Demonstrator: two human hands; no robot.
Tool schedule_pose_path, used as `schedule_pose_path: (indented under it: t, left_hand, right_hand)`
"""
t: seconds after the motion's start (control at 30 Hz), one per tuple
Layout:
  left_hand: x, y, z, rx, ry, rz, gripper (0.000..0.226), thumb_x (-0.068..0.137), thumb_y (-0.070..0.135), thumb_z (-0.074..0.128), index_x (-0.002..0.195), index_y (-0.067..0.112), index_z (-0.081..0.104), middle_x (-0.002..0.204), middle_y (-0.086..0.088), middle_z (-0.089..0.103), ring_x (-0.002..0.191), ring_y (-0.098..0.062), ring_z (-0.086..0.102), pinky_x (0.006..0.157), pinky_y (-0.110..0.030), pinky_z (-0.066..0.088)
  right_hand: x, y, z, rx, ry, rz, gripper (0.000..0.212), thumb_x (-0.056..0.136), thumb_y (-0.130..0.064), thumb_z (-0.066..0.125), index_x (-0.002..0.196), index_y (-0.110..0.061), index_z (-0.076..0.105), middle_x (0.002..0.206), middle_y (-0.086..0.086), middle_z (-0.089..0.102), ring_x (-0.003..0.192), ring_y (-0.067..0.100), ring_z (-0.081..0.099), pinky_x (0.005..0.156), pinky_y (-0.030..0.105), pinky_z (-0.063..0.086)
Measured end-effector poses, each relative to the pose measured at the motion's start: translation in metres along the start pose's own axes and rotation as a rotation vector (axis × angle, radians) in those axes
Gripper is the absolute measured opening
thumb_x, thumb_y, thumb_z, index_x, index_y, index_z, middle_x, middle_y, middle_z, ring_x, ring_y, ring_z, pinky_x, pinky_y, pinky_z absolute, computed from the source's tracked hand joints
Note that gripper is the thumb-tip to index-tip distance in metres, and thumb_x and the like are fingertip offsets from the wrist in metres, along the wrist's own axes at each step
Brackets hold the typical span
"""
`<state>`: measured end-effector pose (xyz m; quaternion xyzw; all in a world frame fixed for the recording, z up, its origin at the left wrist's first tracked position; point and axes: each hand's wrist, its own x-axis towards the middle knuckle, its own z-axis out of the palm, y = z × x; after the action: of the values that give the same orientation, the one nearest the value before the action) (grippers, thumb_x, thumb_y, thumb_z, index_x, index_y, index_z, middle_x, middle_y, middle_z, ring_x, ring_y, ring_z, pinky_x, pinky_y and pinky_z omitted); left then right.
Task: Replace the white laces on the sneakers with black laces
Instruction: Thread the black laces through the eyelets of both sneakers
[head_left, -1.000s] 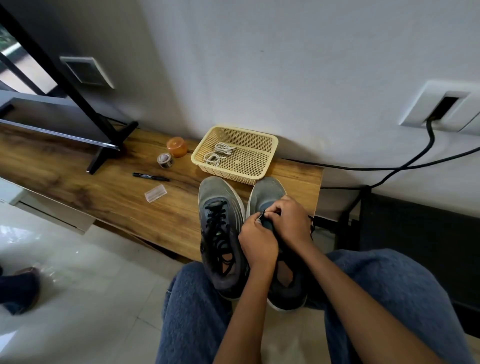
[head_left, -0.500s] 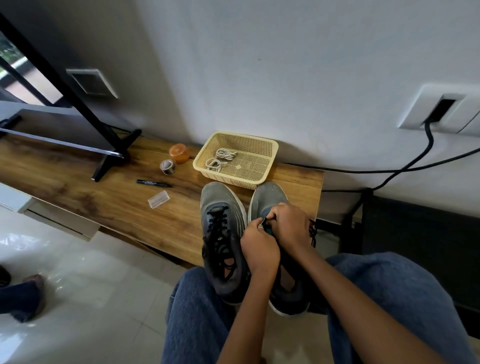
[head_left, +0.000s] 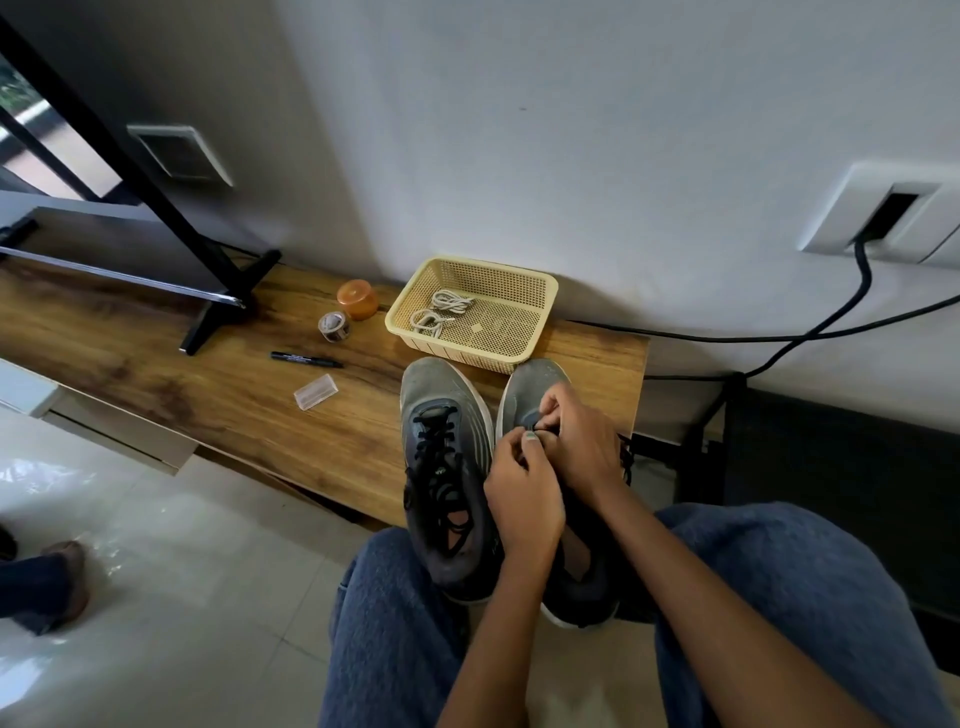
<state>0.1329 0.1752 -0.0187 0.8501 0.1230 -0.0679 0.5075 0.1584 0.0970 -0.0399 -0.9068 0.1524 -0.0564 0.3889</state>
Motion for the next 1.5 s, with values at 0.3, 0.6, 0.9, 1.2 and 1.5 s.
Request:
schedule_pose_path:
  t: [0.3, 0.6, 0.9, 1.2, 1.5]
  left_hand:
    - [0.044, 0.013, -0.020, 0.667, -0.073, 0.343, 0.025, 0.094, 0.007, 0.046, 0.108, 0.013, 0.067, 0.105, -0.009, 0.065, 0.097, -0.029, 0.062, 0.076, -0.038, 0.049]
    - [0.057, 0.015, -0.017, 0.836, -0.098, 0.441, 0.016, 0.097, 0.014, 0.050, 0.104, 0.011, 0.065, 0.103, -0.010, 0.065, 0.095, -0.028, 0.063, 0.074, -0.035, 0.048]
    - [0.044, 0.025, -0.018, 0.846, -0.096, 0.522, 0.015, 0.099, 0.008, 0.043, 0.109, 0.005, 0.055, 0.106, -0.014, 0.064, 0.098, -0.033, 0.062, 0.075, -0.039, 0.048]
    - [0.044, 0.028, -0.048, 0.791, 0.008, 0.515, 0.013, 0.098, 0.011, 0.047, 0.105, 0.006, 0.057, 0.101, -0.011, 0.065, 0.090, -0.029, 0.064, 0.062, -0.032, 0.038]
    - [0.063, 0.020, -0.107, 0.524, 0.298, 0.452, 0.012, 0.096, 0.017, 0.053, 0.093, 0.008, 0.060, 0.080, -0.005, 0.063, 0.069, -0.018, 0.057, 0.059, -0.031, 0.045]
  right_hand:
    - [-0.005, 0.001, 0.003, -0.020, 0.084, 0.052, 0.022, 0.081, -0.009, 0.063, 0.088, -0.022, 0.047, 0.081, -0.005, 0.067, 0.077, 0.021, 0.060, 0.067, 0.037, 0.047]
    - [-0.012, 0.000, -0.004, -0.144, 0.089, 0.031, 0.016, 0.084, -0.021, 0.064, 0.098, -0.022, 0.056, 0.103, -0.002, 0.058, 0.104, 0.019, 0.045, 0.083, 0.033, 0.032]
    - [-0.076, -0.004, -0.010, -0.237, 0.039, 0.028, 0.042, 0.084, -0.010, 0.055, 0.125, -0.014, 0.056, 0.123, 0.006, 0.050, 0.114, 0.028, 0.041, 0.088, 0.043, 0.048]
    - [-0.077, -0.015, -0.020, -0.357, -0.038, 0.168, 0.044, 0.091, -0.006, 0.052, 0.133, -0.021, 0.049, 0.132, 0.000, 0.042, 0.122, 0.027, 0.032, 0.075, 0.034, 0.048]
    - [-0.077, -0.018, -0.019, -0.394, -0.021, 0.188, 0.041, 0.090, -0.007, 0.056, 0.129, -0.019, 0.053, 0.131, 0.001, 0.042, 0.119, 0.026, 0.033, 0.072, 0.032, 0.051]
